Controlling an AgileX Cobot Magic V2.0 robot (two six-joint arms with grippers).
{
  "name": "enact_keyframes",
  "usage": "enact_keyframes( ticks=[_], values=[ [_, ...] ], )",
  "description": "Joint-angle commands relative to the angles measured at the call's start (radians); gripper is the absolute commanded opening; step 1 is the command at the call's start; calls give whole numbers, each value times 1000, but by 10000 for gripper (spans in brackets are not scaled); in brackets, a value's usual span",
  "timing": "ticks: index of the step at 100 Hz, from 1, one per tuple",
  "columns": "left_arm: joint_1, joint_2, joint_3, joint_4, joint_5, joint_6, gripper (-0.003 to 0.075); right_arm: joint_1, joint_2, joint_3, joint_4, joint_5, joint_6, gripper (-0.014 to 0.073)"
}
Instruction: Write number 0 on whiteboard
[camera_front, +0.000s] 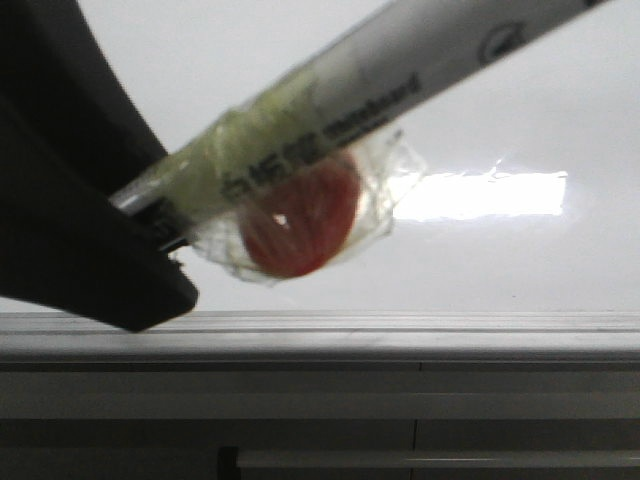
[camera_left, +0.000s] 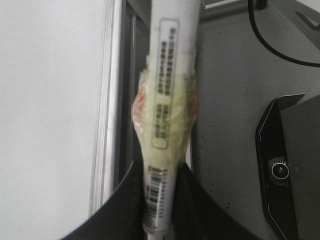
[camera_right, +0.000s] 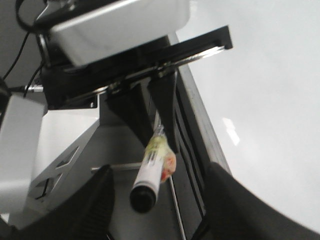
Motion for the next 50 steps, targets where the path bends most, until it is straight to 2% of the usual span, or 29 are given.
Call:
enact_keyframes(
  ticks=[1,23,50],
  values=[
    [-9,-15,-32,23,-44,0,-20,11,50,-37,58,-98,-11,350],
    [-9,-15,-32,47,-70,0,-20,13,142,-37,161,-82,-13,350],
    [-9,-15,-32,59,-124,0,-20,13,185,-37,165,-90,-13,350]
  ],
)
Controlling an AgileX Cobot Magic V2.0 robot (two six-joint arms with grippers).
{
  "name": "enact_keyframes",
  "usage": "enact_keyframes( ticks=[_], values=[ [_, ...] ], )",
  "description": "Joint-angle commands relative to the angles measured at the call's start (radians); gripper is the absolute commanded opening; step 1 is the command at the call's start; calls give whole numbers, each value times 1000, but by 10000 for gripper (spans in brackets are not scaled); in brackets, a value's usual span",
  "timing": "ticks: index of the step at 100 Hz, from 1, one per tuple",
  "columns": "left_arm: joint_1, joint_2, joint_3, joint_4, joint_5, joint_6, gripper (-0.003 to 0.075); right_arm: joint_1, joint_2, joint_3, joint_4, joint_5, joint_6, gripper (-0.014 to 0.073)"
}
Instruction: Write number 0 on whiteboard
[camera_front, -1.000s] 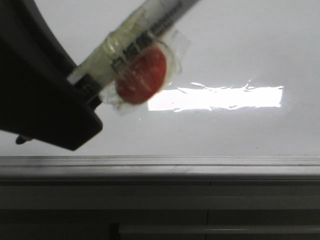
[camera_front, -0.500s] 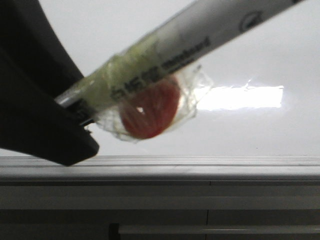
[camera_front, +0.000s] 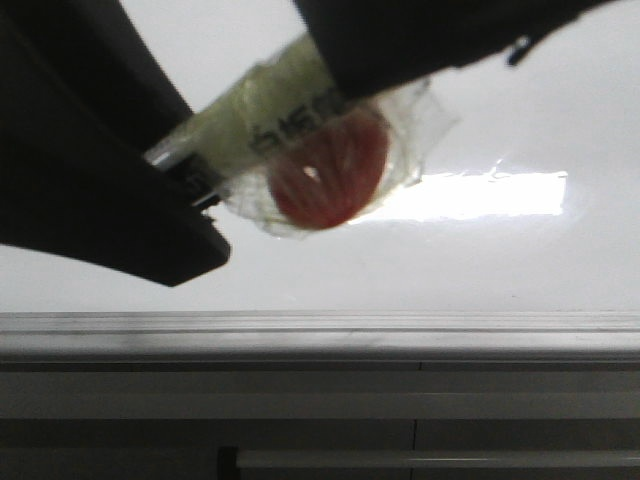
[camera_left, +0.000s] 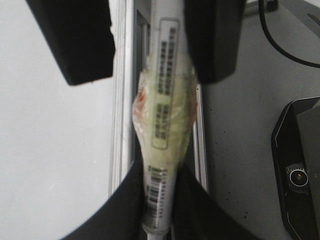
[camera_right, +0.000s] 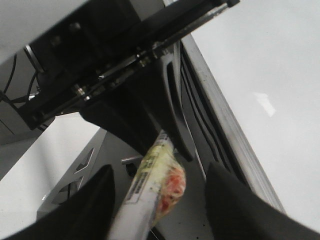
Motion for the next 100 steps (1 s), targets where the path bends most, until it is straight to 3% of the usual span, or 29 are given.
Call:
enact_keyframes(
  ticks=[1,25,44,66,80,85,92,100],
  values=[
    [-8,-15,-32,14,-76,-2,-20,3,3,-34,40,-44,-11,350],
    [-8,-15,-32,14,-81,-2,-20,3,27,-34,44,-56,-11,324],
    [-8,-15,-32,14,-82,-2,-20,3,52,-34,48,-43,-11,181],
    [-8,-15,-32,14,-82,-2,-20,3,63,-34,52,-41,-11,-77],
    [-8,-15,-33,7,-87,-23,-14,3,63,-34,54,-41,-11,-72],
    [-8,-17,-33,-14,-95,-23,20,3,63,-34,54,-41,-11,-65],
    [-8,-27,-33,-45,-112,-23,134,3,63,-34,66,-41,-10,-65],
    [-8,-42,-33,-78,-119,-23,328,3,54,-32,67,-43,-2,-65]
  ],
)
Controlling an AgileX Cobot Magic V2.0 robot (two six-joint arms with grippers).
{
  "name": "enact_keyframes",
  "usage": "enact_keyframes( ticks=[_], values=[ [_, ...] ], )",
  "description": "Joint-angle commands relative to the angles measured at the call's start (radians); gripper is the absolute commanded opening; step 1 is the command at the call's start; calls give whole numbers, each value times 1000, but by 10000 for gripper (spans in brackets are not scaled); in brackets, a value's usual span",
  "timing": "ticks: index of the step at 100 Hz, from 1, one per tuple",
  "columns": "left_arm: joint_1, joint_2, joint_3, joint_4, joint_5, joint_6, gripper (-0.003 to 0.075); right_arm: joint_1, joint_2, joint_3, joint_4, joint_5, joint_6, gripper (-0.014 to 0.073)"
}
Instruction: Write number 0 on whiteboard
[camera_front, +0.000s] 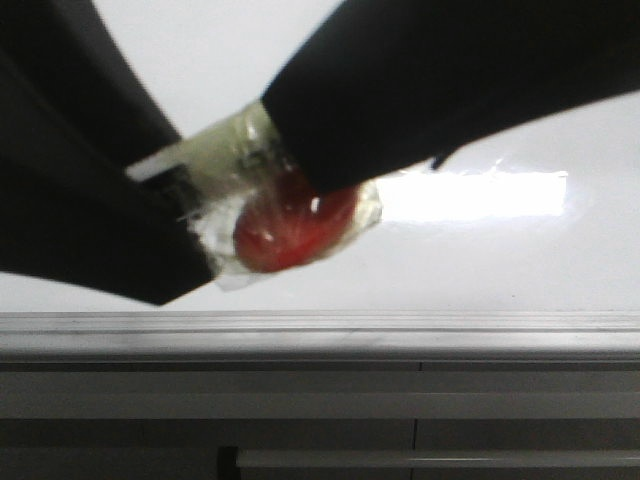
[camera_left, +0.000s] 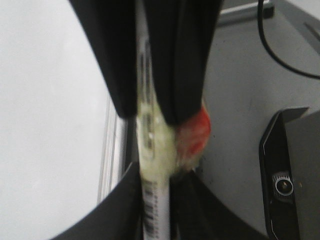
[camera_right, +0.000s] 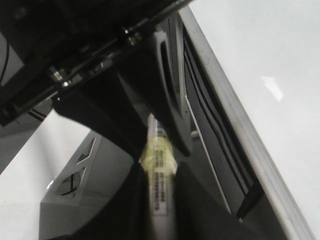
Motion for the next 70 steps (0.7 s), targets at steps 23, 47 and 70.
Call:
enact_keyframes(
  ticks=[23,47,70],
  values=[
    [-10,-154,-33,-61,-81,-66,510,-5,-100,73,44,-158,105,-64],
    [-10,-330,-33,-66,-76,-131,491,-5,-184,136,44,-203,160,-64],
    [-1,-483,11,87,-67,-420,326,-41,-233,101,-158,-129,318,-53]
  ],
)
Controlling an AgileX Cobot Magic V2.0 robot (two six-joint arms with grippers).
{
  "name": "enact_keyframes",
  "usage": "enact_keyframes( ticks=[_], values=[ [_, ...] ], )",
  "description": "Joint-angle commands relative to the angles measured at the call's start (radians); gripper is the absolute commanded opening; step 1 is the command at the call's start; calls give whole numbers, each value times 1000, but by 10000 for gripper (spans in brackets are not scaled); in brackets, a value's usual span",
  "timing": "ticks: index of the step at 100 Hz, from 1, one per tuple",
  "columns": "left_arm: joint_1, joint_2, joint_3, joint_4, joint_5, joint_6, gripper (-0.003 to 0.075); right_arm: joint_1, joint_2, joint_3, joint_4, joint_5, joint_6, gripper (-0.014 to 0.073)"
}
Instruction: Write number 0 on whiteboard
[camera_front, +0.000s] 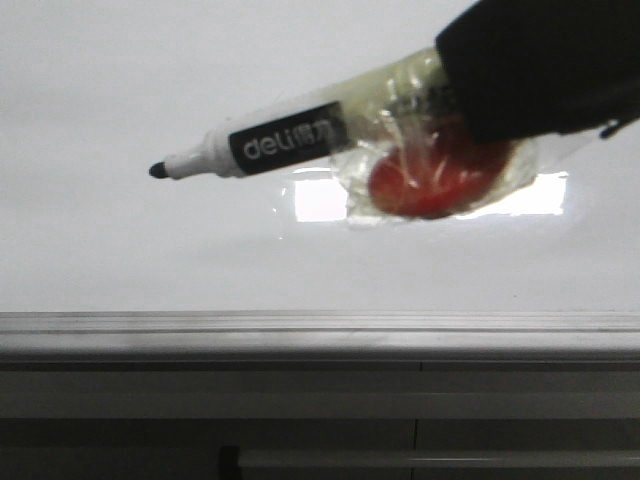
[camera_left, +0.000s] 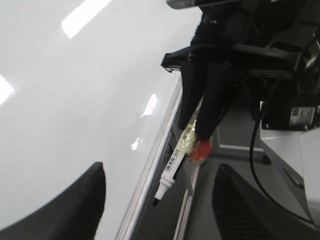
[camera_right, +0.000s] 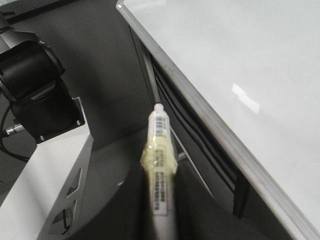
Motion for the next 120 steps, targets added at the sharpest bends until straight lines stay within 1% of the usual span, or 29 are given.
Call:
enact_keyframes(
  ticks=[1,9,18,27,35,46,53,61,105,120],
  values=[
    [5,-49,-1,116,-48,-178,320,-30,-14,-55,-127,23,108,-53],
    [20,-93,29,230,-20,-354,265,-64,-14,-100,-344,126,261,-53],
    [40,-137,73,336,-10,-486,223,-104,-19,-162,-548,216,405,-53],
    [56,-169,111,418,-10,-587,201,-131,-20,-224,-645,283,483,-53],
    [69,-184,143,497,-17,-682,181,-135,-20,-273,-654,297,497,-53],
    [91,-188,171,637,-24,-832,137,-135,-18,-309,-654,265,524,-53],
    [101,-188,184,709,-33,-915,81,-135,-10,-309,-654,226,531,-53],
    [102,-188,185,744,-39,-953,-22,-135,16,-309,-656,183,531,-53],
    [102,-188,185,757,-56,-953,-20,-135,174,-309,-656,-3,541,-53],
    [102,-188,185,757,-56,-953,-20,-135,208,-310,-656,-35,565,-53]
  ],
)
